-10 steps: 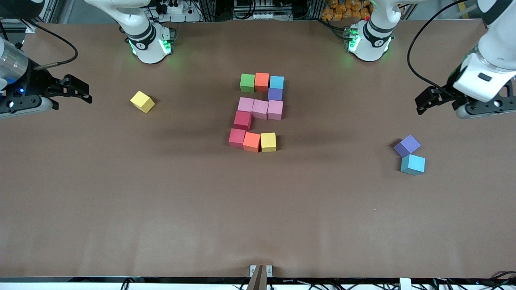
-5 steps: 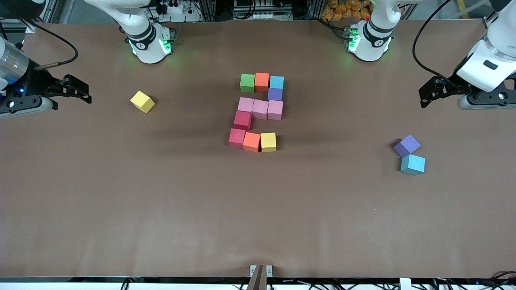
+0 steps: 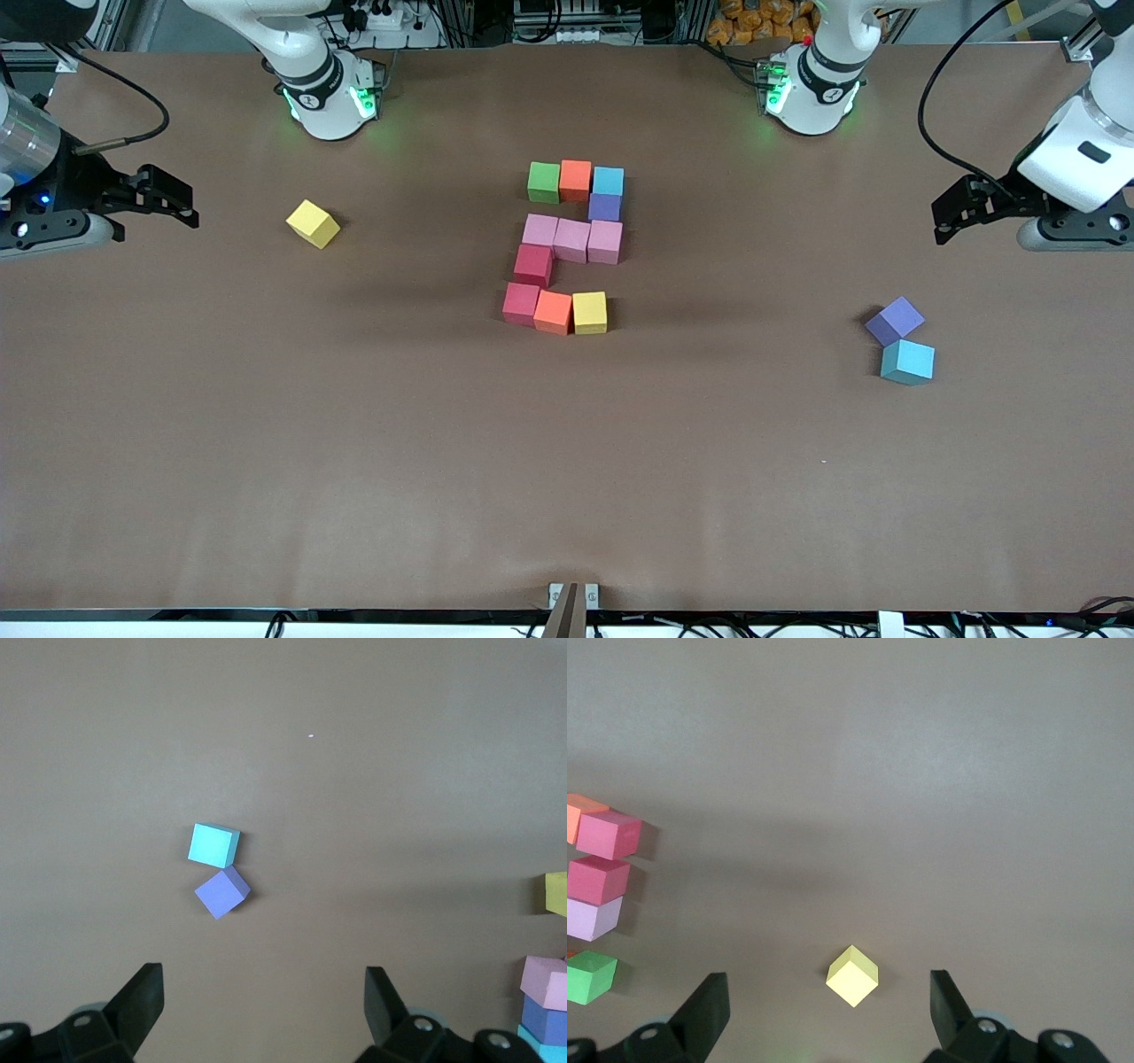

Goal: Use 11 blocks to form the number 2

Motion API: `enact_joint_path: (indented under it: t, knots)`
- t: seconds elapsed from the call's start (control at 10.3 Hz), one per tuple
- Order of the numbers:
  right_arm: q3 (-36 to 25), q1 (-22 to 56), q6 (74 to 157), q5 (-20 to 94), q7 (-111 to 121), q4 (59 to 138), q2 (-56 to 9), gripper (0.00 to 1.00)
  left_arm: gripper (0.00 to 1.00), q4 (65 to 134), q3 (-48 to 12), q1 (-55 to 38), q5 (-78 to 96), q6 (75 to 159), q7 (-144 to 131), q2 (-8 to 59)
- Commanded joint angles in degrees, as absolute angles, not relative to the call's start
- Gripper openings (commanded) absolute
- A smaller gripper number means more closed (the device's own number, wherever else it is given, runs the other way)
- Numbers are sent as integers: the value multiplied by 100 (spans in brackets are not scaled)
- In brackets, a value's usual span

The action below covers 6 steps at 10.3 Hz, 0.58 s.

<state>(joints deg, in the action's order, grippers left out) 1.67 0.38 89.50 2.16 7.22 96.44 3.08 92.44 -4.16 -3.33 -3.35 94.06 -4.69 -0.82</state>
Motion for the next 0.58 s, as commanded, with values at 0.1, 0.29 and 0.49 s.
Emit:
enact_joint_path:
  t: [0.1,0.29,0.49]
  knots:
    - [105,141,8921,97,659,9545,290,100,100,8921,-290,-379,-264,9229,-352,123]
    - [97,132,8947,97,659,9536,273,100,100,8921,-622,-46,-264,9229,-352,123]
    - [114,149,8991,97,659,9527,272,100,100,8930,-835,114,-316,9229,-360,88]
